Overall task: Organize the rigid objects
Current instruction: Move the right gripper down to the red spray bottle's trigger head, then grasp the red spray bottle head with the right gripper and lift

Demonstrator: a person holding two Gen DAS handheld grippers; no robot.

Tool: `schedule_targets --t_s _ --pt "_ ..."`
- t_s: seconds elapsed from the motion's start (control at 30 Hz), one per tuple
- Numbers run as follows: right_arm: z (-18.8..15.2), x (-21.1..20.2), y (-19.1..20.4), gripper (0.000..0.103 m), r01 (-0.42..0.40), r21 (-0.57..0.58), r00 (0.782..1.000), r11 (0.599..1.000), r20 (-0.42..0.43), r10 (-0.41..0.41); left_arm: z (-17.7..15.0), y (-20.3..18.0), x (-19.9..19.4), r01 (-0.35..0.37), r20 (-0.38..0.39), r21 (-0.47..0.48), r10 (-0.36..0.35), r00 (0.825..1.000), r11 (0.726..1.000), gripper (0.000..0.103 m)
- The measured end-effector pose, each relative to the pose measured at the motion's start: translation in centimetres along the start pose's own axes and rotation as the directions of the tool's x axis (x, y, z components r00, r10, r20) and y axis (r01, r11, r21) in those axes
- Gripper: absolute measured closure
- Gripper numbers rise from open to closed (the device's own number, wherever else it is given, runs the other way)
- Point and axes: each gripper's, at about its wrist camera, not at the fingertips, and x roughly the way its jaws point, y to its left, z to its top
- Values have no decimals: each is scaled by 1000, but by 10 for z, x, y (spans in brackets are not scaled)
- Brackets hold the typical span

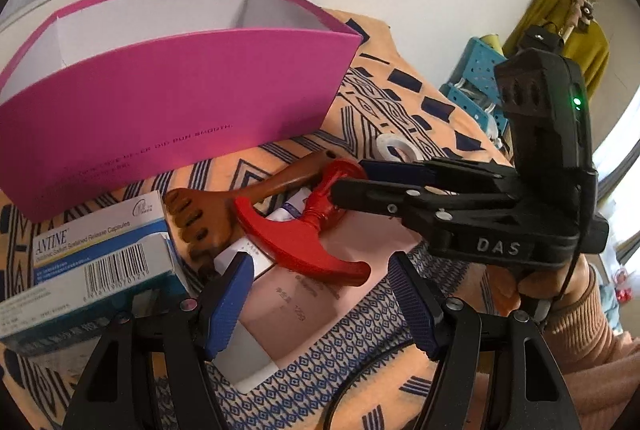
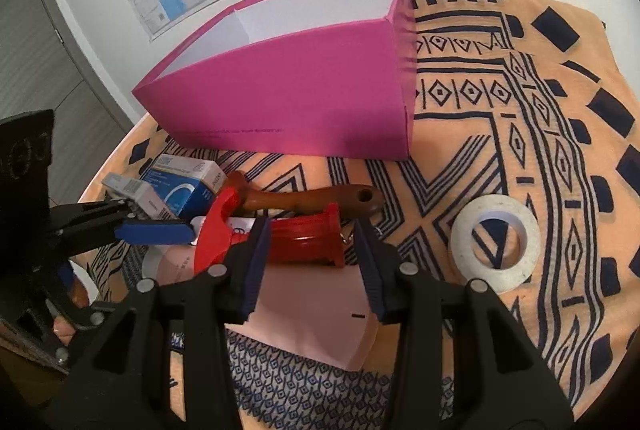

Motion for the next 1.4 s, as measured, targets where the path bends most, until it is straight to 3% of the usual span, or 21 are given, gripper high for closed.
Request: schedule_targets --t_s 0.13,0.27,0.7,0.87,1.13,1.4 --pt "-2 0 3 61 -16 -2 1000 1000 2 16 1 1 1 1 0 -5 -1 1000 1000 42" --pt "-2 0 4 64 -12 -7 1000 1000 8 12 2 3 1 5 2 -14 -5 1000 1000 43" --pt "-6 -7 6 67 -19 10 999 1000 32 18 4 -4 -5 9 24 7 -9 1000 1000 43" --pt "-7 -6 7 73 -28 17 999 999 20 28 7 6 -2 -6 17 -37 7 1000 999 43" --pt "-6 -1 5 73 -37 33 999 999 11 36 18 21 5 -28 23 -97 31 999 995 40" --pt "-3 -1 -4 73 -31 67 999 997 22 30 31 27 13 -60 40 -97 64 997 993 40"
